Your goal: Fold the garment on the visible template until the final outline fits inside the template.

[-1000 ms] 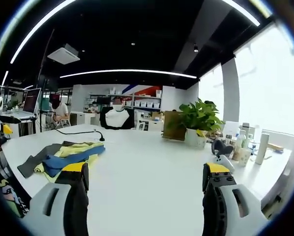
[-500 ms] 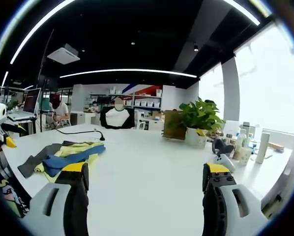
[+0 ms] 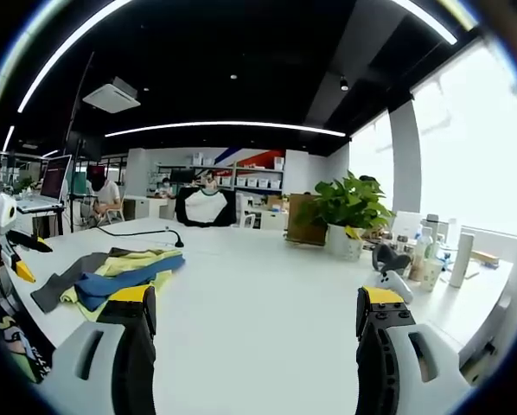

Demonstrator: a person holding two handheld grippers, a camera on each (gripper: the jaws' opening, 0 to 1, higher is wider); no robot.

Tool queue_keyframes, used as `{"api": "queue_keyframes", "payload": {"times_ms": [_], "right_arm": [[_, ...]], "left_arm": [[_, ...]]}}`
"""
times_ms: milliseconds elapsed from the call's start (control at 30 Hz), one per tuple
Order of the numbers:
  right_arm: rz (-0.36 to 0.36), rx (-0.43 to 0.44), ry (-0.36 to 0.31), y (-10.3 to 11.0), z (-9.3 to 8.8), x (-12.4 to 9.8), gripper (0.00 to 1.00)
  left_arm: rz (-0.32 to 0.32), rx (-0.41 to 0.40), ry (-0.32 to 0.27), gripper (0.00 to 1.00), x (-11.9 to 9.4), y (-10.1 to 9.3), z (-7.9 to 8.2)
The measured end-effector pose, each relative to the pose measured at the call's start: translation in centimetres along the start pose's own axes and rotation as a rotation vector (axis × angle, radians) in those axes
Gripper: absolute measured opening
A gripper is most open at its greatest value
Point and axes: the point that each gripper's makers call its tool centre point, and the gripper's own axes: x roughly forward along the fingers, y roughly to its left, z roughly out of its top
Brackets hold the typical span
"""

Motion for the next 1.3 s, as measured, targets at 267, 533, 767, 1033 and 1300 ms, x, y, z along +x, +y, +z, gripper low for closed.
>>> {"api": "queue_keyframes", "payload": {"times_ms": [267, 533, 767, 1033, 1300], "right_arm": [[0.004, -0.001, -0.002, 0.1, 0.0, 0.0, 0.99], [0.003, -0.001, -0.003, 0.1, 0.0, -0.2, 0.99], [0.003, -0.001, -0.003, 0.1, 0.1, -0.2, 0.99], [0.007, 0.0, -0.001, 0.2, 0.1, -0.2, 0.99], [0.003, 0.003, 0.002, 0.2, 0.0, -0.3, 0.97]], "left_arm": [[-0.041, -0.004, 0.033, 0.89, 1.2, -1.1, -1.1], [-0.09, 0.003, 0.064, 0.79, 2.2, -2.4, -2.2], [-0.112, -0.022, 0.069, 0.71, 2.7, -2.7, -2.7], [-0.151, -0.027, 0.114, 0.58, 3.5, -3.5, -4.1], [-0.164, -0.02, 0.09, 0.54, 3.6, -3.4, -3.9]]}}
